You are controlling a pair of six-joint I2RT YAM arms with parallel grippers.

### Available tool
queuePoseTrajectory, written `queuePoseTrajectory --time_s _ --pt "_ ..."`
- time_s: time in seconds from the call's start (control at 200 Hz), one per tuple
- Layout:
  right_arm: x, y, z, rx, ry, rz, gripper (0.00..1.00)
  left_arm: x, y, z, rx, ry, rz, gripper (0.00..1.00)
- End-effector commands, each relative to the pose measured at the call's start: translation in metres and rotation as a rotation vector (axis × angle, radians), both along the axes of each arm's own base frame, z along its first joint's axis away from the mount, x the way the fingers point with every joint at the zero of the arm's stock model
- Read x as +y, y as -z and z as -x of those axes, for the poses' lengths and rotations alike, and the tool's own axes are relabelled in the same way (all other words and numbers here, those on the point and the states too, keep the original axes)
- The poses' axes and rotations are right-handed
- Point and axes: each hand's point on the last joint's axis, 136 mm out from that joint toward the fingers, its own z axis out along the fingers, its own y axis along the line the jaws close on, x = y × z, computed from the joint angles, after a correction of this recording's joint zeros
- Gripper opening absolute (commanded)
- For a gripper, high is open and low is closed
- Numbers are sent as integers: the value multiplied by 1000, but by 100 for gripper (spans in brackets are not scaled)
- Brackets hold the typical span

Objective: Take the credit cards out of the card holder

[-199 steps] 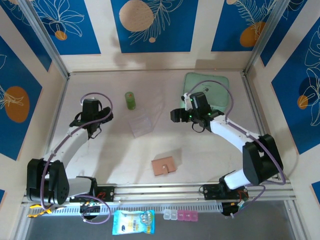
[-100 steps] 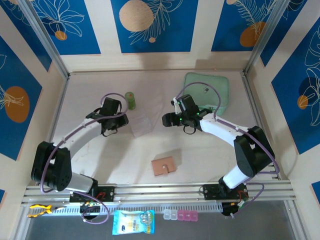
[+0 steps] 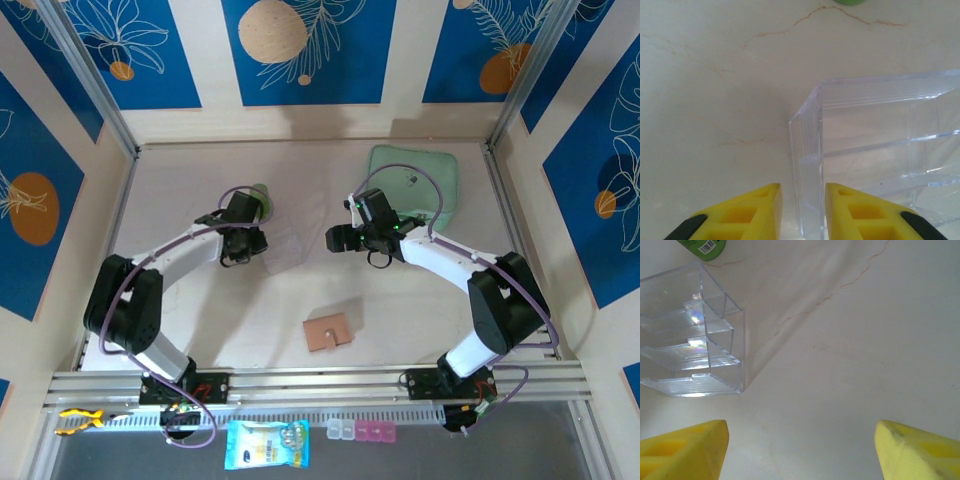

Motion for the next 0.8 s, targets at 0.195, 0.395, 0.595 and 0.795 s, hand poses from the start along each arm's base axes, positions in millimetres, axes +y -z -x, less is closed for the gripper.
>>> queuePoseTrajectory --time_s 0.195,0.395,0.595,0.795 --pt "-3 -11 2 -13 18 7 78 -8 2 -9 14 5 -15 23" --pt "-6 -10 4 -11 28 10 77 -8 10 -5 33 10 -24 20" --pt "-9 -11 6 -16 35 16 77 -10 12 -6 37 24 -28 13" --pt "-12 -14 7 -24 41 24 77 -17 5 -11 29 64 -43 5"
